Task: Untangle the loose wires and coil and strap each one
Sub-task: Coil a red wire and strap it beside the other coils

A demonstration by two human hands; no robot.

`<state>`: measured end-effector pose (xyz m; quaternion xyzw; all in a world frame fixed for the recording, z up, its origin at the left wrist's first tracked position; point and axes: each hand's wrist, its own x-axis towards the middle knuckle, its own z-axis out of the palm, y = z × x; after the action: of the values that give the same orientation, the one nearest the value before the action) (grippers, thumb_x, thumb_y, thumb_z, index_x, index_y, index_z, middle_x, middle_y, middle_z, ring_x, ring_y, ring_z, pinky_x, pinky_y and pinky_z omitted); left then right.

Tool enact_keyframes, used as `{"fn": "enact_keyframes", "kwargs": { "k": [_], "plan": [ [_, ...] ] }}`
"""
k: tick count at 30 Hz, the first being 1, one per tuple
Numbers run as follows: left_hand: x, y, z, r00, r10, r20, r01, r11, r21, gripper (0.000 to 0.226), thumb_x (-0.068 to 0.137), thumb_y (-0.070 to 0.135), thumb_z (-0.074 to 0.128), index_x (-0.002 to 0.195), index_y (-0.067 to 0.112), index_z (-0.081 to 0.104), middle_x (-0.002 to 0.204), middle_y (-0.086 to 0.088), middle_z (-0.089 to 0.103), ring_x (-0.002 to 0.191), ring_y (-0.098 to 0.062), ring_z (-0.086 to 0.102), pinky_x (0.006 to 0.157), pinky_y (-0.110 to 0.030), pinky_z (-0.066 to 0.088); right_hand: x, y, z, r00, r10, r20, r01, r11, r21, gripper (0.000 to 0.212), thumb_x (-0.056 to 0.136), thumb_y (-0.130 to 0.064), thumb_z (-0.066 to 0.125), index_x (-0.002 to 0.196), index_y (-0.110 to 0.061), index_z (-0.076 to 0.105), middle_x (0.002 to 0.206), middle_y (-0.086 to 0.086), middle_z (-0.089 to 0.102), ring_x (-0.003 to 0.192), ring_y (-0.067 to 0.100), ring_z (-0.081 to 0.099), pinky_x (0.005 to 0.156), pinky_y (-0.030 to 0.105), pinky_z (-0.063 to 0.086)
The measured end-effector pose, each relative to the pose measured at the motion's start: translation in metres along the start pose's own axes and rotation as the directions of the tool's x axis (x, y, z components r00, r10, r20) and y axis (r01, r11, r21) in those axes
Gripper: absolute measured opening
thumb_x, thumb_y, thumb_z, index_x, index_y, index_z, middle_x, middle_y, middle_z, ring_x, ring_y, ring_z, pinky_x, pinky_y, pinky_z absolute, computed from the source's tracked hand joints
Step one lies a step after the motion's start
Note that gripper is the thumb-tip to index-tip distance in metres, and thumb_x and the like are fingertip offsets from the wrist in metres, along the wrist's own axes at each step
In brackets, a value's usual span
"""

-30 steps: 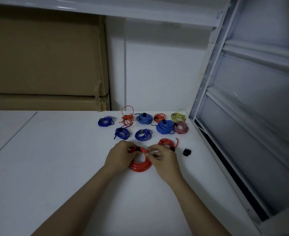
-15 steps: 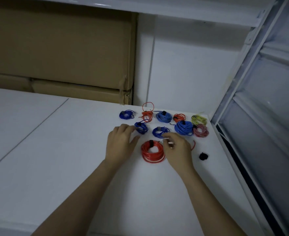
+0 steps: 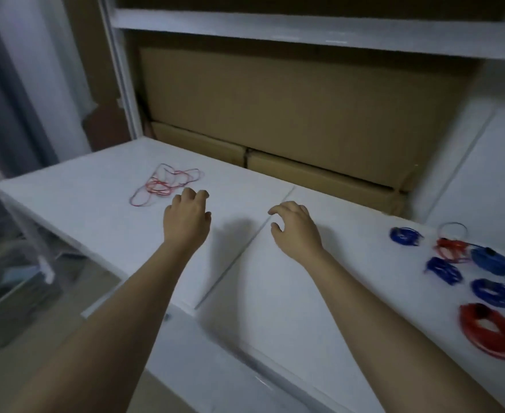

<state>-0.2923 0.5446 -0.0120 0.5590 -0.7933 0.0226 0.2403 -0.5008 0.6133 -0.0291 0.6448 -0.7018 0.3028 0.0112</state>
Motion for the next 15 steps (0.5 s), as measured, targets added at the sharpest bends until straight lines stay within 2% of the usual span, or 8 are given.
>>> {"fn": "enact_keyframes", "kwargs": {
  "k": [4,8,11,13,15],
  "plan": [
    [0.024,-0.121,-0.026,0.993,-0.112,0.038,0.108,0.989,0.098,0.04,0.094,0.024,0.056,0.131,0.01,0.048,0.127,-0.016,0.05,0.111,-0.035,0.049,0.085,-0.041,0.045,0.066,-0.098,0.083,0.992,-0.065,0.105,0.065,0.998,0.004,0.03,0.092,-0.015,0.052,0.122,-0.018,0.058,0.128,0.001,0.051,0.12,0.021,0.04,0.089,0.033,0.043],
    [0.047,-0.204,-0.037,0.982,-0.149,0.116,0.14,0.987,0.082,0.044,0.095,0.033,0.056,0.134,0.015,0.047,0.134,-0.013,0.047,0.118,-0.033,0.047,0.09,-0.04,0.045,0.114,-0.167,0.142,0.988,-0.066,0.142,0.068,0.998,-0.008,0.033,0.092,-0.017,0.052,0.125,-0.018,0.057,0.128,0.004,0.051,0.119,0.024,0.042,0.091,0.035,0.042],
    [0.071,-0.248,-0.031,0.97,-0.055,0.239,0.05,0.998,0.028,0.044,0.093,0.039,0.058,0.132,0.019,0.053,0.135,-0.009,0.048,0.122,-0.029,0.045,0.094,-0.04,0.045,0.139,-0.199,0.175,0.977,-0.104,0.185,0.105,0.994,0.002,0.037,0.092,-0.017,0.053,0.128,-0.02,0.056,0.131,0.003,0.05,0.122,0.024,0.041,0.096,0.035,0.041],
    [0.086,-0.265,-0.02,0.935,0.063,0.349,-0.066,0.998,-0.002,0.045,0.094,0.04,0.056,0.135,0.022,0.053,0.138,-0.006,0.047,0.126,-0.027,0.041,0.099,-0.04,0.043,0.15,-0.208,0.192,0.955,-0.17,0.241,0.18,0.984,-0.017,0.04,0.091,-0.012,0.053,0.131,-0.022,0.056,0.133,0.001,0.047,0.123,0.023,0.039,0.099,0.034,0.039],
    [0.102,-0.275,-0.006,0.89,0.148,0.43,-0.142,0.989,-0.047,0.044,0.095,0.039,0.054,0.137,0.027,0.051,0.142,-0.004,0.044,0.131,-0.026,0.036,0.104,-0.039,0.039,0.163,-0.209,0.207,0.92,-0.228,0.319,0.273,0.956,-0.105,0.035,0.092,-0.015,0.056,0.126,-0.023,0.061,0.134,0.0,0.047,0.122,0.023,0.038,0.098,0.032,0.037]
  ]
}}
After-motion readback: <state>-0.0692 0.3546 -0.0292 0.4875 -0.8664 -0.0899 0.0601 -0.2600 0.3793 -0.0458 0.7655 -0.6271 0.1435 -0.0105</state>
